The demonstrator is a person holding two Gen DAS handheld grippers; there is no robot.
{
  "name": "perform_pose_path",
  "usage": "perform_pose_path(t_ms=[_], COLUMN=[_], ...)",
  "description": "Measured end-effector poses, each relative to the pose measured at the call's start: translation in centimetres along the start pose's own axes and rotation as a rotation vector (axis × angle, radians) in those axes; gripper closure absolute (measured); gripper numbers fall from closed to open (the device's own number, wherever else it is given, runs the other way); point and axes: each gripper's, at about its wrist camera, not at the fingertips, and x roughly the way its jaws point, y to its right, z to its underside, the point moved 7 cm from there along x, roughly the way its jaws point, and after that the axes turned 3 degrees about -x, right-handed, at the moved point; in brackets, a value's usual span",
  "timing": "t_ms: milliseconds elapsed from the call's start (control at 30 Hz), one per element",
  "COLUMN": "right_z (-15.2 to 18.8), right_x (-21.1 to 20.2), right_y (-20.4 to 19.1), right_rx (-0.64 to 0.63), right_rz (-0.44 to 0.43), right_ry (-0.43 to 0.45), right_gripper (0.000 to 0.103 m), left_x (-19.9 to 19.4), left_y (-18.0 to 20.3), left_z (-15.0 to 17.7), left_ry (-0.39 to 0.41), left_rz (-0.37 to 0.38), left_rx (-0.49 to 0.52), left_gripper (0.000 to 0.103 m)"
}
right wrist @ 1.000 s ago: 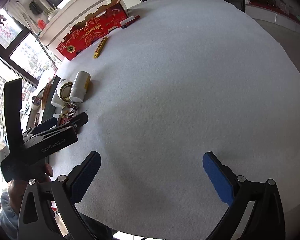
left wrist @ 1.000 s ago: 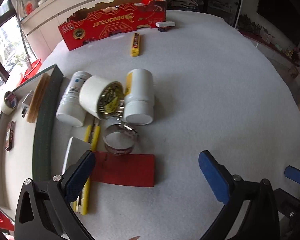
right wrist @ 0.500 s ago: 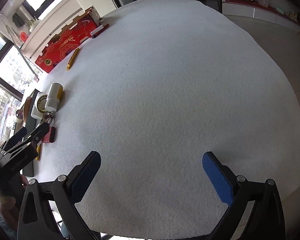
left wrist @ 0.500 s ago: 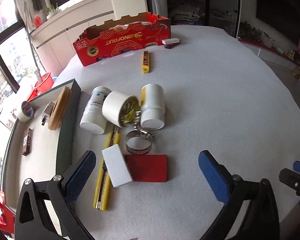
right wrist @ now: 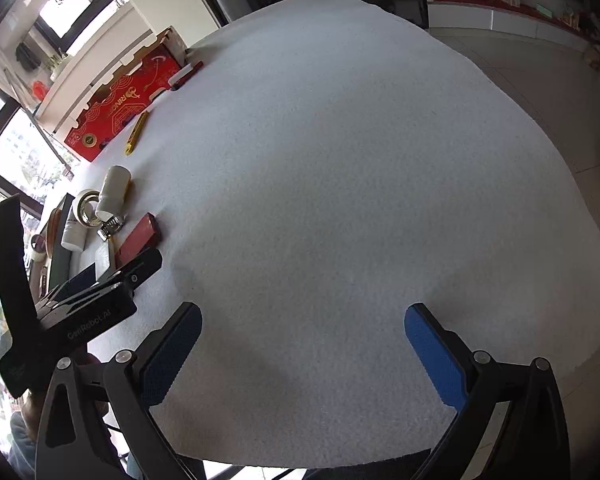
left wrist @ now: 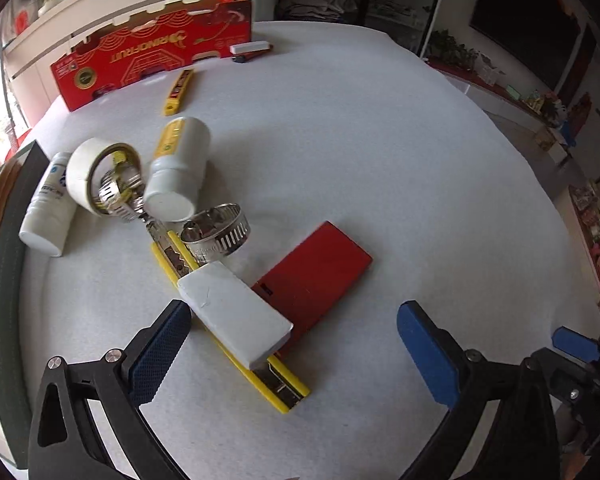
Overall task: Organize rigid objects
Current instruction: 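Grasp the yellow box cutter with the left gripper while the right grasps the white eraser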
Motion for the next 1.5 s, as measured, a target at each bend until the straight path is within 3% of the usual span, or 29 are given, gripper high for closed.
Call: perform_pose_path(t_ms=[100,233,367,533,667,767,933,1100,1333,1500], right_z=[0.2,0.4,0.6,1.2,1.3,1.4,1.6,1.3,1.2,1.4], right_x=[-0.3,-0.3,0.6,1.2,1.1,1.1,1.3,1.7,2.3,2.4], right_y=[1.2,0.9,-0.1,-0.8,-0.5,-0.5,-0.5,-0.6,-1.0,-1.0], right_rx=[0.019,-0.021,-0.125,-0.223,-0.221,-0.217,-0.224,-0.203,-0.248,-0.246], right_rz=[0.022,0.038,0.140,0.226,0.217,0.221,0.222,0.232,0.208,0.208], right_ry=[-0.004,0.005,0.018,0.027,0.026,0.030,0.034,0.035,0.006,0.008], right_gripper=[0.001,0.001,0.001,0.001,0.000,0.000,0.000,0.000,0.000,0.000], left_x=[-0.5,-2.4,-2.4,-1.7,-0.9,0.0,-1.3,-1.6,0.1,0.5], left_y=[2.1,-1.2,-5.0,-4.6,-1.7,-1.1,-6.5,-8.9,-4.5,-4.2], left_z=[-0.1,-0.3,0.7,1.8,1.3,0.8,1.4,1.3,-0.3,-0.7], left_ry=[-0.004,0.053,0.008,-0.021,-0.033,-0.032,-0.028,-0.040,-0.031,-0.067], left_rz=[0.055,-0.045,-0.090,-0.087,-0.070,-0.150,-0.215,-0.215,-0.161,-0.152], left_rx=[0.002,-0.061,-0.133,-0.154,-0.112,-0.051,-0.151,-0.172,-0.040,-0.052], left_gripper=[0.000,0.000,0.000,0.000,0.000,0.000,0.000,0.000,0.000,0.000])
